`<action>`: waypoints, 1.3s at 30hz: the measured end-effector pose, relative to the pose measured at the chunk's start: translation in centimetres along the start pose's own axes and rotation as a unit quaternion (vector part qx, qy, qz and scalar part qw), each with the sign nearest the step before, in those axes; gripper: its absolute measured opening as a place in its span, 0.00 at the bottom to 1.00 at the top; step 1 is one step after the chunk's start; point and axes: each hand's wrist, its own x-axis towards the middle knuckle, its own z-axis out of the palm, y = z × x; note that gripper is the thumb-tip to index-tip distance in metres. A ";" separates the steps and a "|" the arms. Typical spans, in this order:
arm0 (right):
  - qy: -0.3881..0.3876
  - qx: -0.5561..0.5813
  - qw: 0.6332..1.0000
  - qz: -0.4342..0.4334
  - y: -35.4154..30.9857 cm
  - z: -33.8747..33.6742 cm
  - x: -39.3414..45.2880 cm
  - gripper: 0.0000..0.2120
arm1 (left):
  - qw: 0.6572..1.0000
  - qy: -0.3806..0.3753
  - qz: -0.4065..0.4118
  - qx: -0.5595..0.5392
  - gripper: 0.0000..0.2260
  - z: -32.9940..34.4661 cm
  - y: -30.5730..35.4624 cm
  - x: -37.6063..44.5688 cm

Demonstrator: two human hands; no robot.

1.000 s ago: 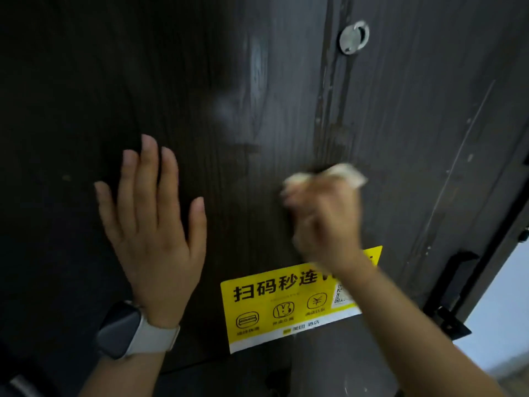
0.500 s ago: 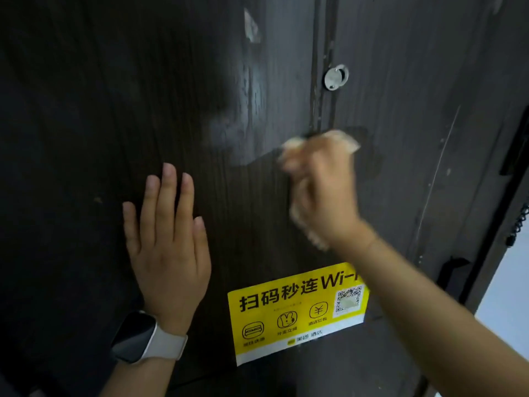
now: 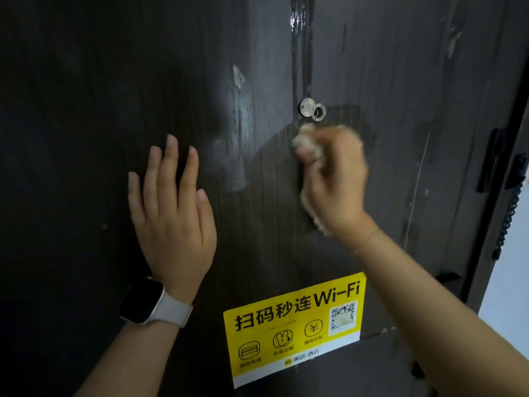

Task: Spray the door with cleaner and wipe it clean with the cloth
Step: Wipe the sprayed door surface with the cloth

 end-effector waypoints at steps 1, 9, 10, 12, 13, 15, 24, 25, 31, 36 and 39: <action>0.062 0.008 0.996 0.070 0.7 -0.5 1.1 0.07 | 1.000 -0.002 0.003 0.004 0.21 0.1 0.0 -0.1; -0.047 0.034 0.997 -0.050 -2.8 1.3 -0.4 0.06 | 1.000 -0.007 0.008 0.009 0.21 0.0 -0.2 -0.1; -0.049 0.036 0.997 -0.038 -2.9 0.9 0.3 0.08 | 1.000 -0.006 0.008 0.010 0.21 0.0 -0.2 -0.1; -0.040 0.038 0.998 0.016 -2.9 0.1 2.0 0.13 | 1.000 -0.004 0.008 0.009 0.22 0.0 -0.2 -0.1; -0.039 0.034 0.998 0.038 -2.8 -0.2 2.7 0.16 | 1.000 -0.003 0.008 0.008 0.22 0.1 -0.2 -0.2; -0.053 0.015 0.997 0.057 -2.5 -0.3 3.2 0.20 | 1.000 -0.002 0.009 0.008 0.22 0.0 -0.2 -0.2; -0.071 -0.053 0.996 0.013 -1.6 -0.8 2.0 0.15 | 1.000 0.001 0.009 0.005 0.22 0.1 -0.2 -0.2; -0.065 -0.055 0.996 0.005 -1.3 -0.9 1.7 0.13 | 1.000 0.001 0.009 0.004 0.22 0.1 -0.2 -0.2; -0.045 -0.056 0.997 -0.017 -0.5 -1.7 0.6 0.18 | 1.000 0.004 0.008 0.003 0.22 0.2 -0.1 -0.2; -0.027 -0.042 0.998 -0.024 -0.1 -1.4 0.7 0.14 | 1.000 0.005 0.007 -0.001 0.21 0.1 -0.1 -0.3; -0.009 -0.070 0.997 -0.025 1.1 -1.8 1.1 0.13 | 1.000 0.005 0.009 0.000 0.21 0.1 -0.1 -0.3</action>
